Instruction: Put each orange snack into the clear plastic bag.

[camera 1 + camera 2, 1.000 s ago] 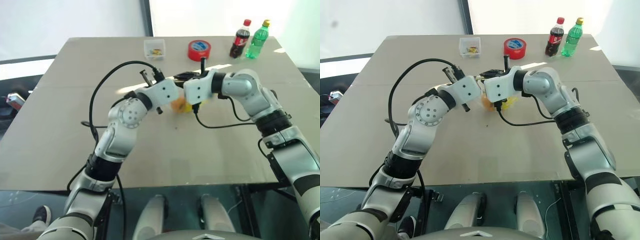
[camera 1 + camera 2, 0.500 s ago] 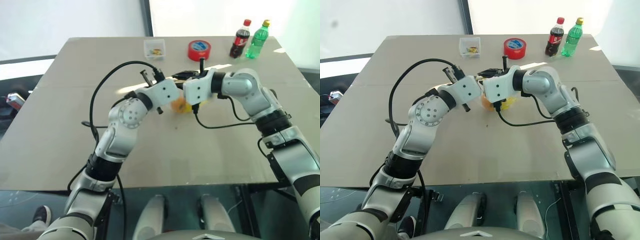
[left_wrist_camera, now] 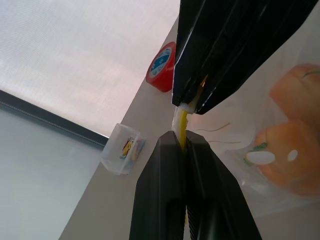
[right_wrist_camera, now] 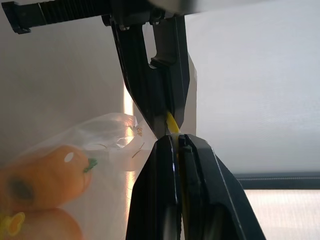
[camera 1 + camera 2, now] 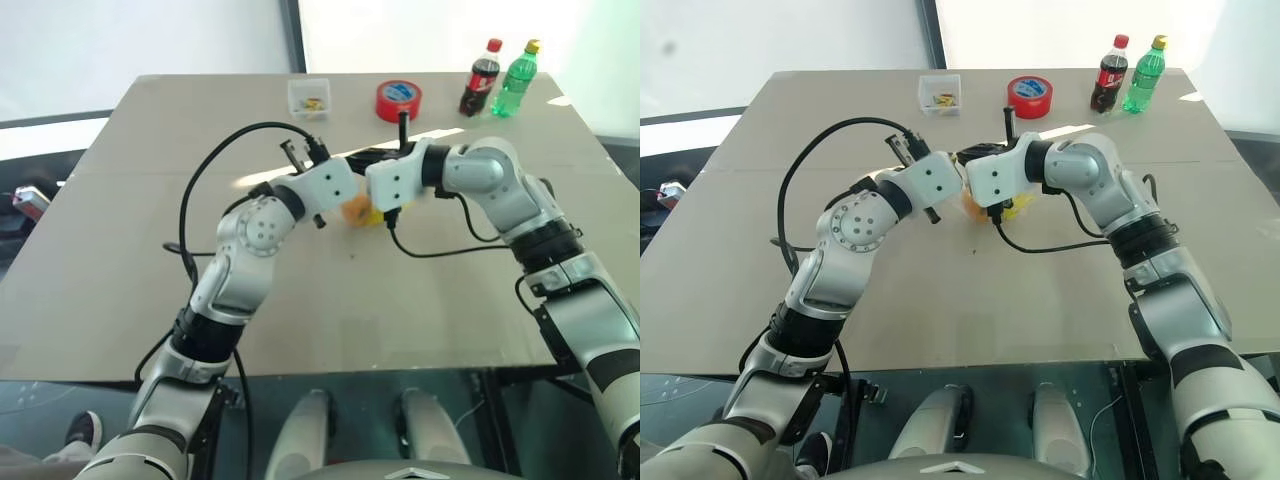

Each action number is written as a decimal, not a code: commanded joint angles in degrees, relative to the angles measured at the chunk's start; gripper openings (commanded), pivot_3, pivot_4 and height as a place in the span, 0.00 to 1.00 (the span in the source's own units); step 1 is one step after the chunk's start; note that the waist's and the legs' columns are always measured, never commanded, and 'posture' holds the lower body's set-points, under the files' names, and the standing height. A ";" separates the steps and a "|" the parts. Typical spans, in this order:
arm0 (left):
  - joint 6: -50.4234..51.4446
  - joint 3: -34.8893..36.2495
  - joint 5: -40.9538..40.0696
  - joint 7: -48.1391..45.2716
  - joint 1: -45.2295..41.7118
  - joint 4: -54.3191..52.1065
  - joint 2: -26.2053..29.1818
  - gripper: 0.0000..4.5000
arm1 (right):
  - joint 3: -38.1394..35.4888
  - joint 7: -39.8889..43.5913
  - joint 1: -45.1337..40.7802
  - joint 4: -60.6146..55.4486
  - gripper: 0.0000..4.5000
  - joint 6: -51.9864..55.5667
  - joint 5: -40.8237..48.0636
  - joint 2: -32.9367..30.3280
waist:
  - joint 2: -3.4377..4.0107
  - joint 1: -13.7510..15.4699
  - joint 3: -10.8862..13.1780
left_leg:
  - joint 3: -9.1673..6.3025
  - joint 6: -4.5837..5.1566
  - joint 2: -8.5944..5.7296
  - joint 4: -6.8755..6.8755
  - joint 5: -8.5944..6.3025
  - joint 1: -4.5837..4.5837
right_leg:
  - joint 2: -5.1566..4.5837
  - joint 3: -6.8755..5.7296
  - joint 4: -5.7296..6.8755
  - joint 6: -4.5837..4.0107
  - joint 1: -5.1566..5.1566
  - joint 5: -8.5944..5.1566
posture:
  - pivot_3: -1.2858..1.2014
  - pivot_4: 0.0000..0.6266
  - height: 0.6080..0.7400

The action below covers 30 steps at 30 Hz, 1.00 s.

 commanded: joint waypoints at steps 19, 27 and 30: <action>0.09 2.90 1.21 2.65 0.94 0.75 4.05 0.00 | -10.54 1.96 15.98 -18.70 0.01 23.79 7.19 -14.29 | 0.00 0.16 0.00 | 0.04 0.01 0.01 0.01 0.00 0.00 | -0.01 0.01 0.00 0.00 0.01 0.00 | 0.52 0.24 1.00; -0.38 2.80 0.86 3.13 0.57 1.70 4.10 0.00 | -11.68 1.69 18.98 -20.89 0.01 27.71 6.68 -17.98 | -0.01 0.12 0.00 | 0.05 0.01 0.00 0.02 0.00 0.00 | -0.02 0.01 0.00 0.01 0.02 0.00 | 0.52 0.24 1.00; -0.72 2.53 0.80 3.27 0.34 2.25 3.92 0.00 | -11.60 0.87 18.79 -20.64 0.01 27.76 6.32 -18.08 | -0.01 0.11 0.00 | 0.07 0.01 0.00 0.02 0.00 0.00 | -0.02 0.02 0.00 0.01 0.02 0.00 | 0.52 0.24 1.00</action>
